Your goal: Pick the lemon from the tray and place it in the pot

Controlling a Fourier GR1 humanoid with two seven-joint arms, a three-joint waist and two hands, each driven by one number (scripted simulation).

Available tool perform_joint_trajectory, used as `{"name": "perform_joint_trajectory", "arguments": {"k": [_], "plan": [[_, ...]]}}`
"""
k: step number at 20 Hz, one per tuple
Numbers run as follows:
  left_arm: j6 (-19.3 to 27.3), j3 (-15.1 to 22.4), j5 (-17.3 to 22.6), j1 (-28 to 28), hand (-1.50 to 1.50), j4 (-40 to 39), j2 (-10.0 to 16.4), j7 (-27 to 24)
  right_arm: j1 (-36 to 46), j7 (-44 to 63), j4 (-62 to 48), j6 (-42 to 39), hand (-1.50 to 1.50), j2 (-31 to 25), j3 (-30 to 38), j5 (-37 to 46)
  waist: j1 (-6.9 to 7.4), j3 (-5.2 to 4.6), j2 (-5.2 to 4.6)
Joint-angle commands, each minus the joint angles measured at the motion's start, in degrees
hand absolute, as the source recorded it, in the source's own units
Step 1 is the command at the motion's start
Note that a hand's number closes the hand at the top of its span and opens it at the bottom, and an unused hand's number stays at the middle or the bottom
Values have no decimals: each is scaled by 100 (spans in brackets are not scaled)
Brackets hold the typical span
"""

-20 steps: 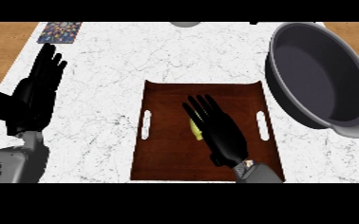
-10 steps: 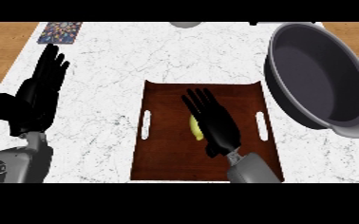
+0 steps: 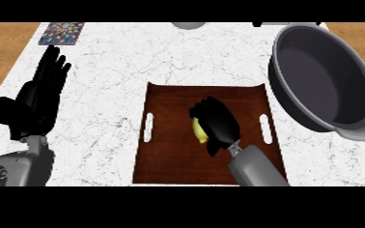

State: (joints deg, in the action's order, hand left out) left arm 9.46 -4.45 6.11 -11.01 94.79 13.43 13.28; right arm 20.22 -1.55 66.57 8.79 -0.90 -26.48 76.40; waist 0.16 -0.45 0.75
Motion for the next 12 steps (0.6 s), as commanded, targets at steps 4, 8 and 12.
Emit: {"name": "perform_joint_trajectory", "arguments": {"k": [4, 8, 12], "plan": [[-369, -370, 189, -106, 0, -247, 229, -4, 51, -450, -483, 264, 150, 39, 127, 137, 5, 45, -79], [-41, 1, -168, -119, 0, -65, -117, 140, -105, -533, -447, 444, 150, -185, 117, 240, -14, 46, -75], [-148, -57, -74, -105, 0, -80, -27, 92, -361, 1065, 13, -1063, 150, 86, -210, -1121, 55, 47, -69]]}}
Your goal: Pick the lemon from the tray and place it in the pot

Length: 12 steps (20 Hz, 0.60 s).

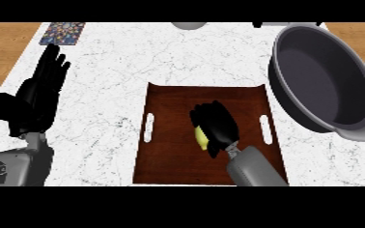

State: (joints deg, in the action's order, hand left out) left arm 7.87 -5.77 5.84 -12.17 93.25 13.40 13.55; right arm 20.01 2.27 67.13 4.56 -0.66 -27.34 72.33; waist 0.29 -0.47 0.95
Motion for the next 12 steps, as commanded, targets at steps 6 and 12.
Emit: {"name": "perform_joint_trajectory", "arguments": {"k": [6, 12], "plan": [[-74, -17, -1, 306, 0, -74, -65, -253, -490, 2543, 1181, -1341, 150, 61, -603, -2100, 5, 42, -72], [34, -37, -50, 234, 0, 165, -47, -33, 91, 3930, 2478, -100, 150, 65, -606, -1991, -27, 46, -53]]}}
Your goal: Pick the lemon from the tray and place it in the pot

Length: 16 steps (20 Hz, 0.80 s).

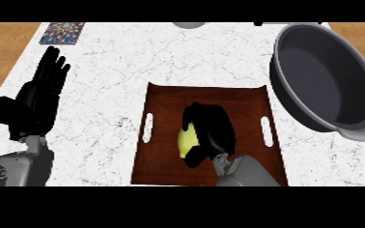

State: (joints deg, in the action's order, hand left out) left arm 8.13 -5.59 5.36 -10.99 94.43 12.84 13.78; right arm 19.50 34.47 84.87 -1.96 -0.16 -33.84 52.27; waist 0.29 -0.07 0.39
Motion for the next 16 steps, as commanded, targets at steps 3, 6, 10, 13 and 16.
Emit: {"name": "perform_joint_trajectory", "arguments": {"k": [3, 6, 10, 13, 16], "plan": [[-53, -214, 59, -131, 0, -402, 68, -221, 299, 1077, 1244, 1052, 150, 16, 194, 494, -122, 2, -16], [-13, -109, 37, 17, 0, -37, 33, 16, 165, 1435, 1840, 1167, 150, 7, 261, 1408, -130, 6, 22], [-59, -90, -21, 54, 0, 27, 79, 43, -70, 1461, 2751, 1013, 150, -422, 676, 1516, -108, 9, -10], [-71, -80, -77, 63, 0, -382, -109, -460, 133, 1651, 2725, 811, 150, -357, 989, 1790, -67, 4, -33], [-271, -155, 117, 124, 0, -60, 19, -267, 351, 1391, 2939, 537, 150, -663, 2004, 993, -31, 6, -37]]}}
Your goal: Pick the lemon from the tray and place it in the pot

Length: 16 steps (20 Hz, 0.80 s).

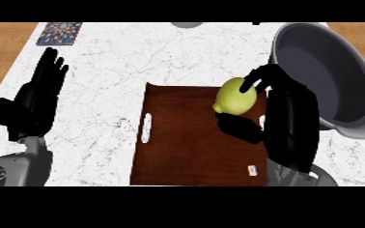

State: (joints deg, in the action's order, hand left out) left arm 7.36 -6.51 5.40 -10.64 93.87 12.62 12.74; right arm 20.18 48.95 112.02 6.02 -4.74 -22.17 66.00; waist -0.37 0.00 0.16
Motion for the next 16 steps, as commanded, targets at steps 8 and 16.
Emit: {"name": "perform_joint_trajectory", "arguments": {"k": [8, 16], "plan": [[175, 76, -302, -217, 0, -153, -186, -19, 211, -1057, -633, 189, 150, -436, 1969, -1361, 41, 1, -21], [68, 102, -202, -291, 0, -95, -228, 47, 278, -2615, -2221, 842, 150, -1123, 2986, -1982, 58, 4, -32]]}}
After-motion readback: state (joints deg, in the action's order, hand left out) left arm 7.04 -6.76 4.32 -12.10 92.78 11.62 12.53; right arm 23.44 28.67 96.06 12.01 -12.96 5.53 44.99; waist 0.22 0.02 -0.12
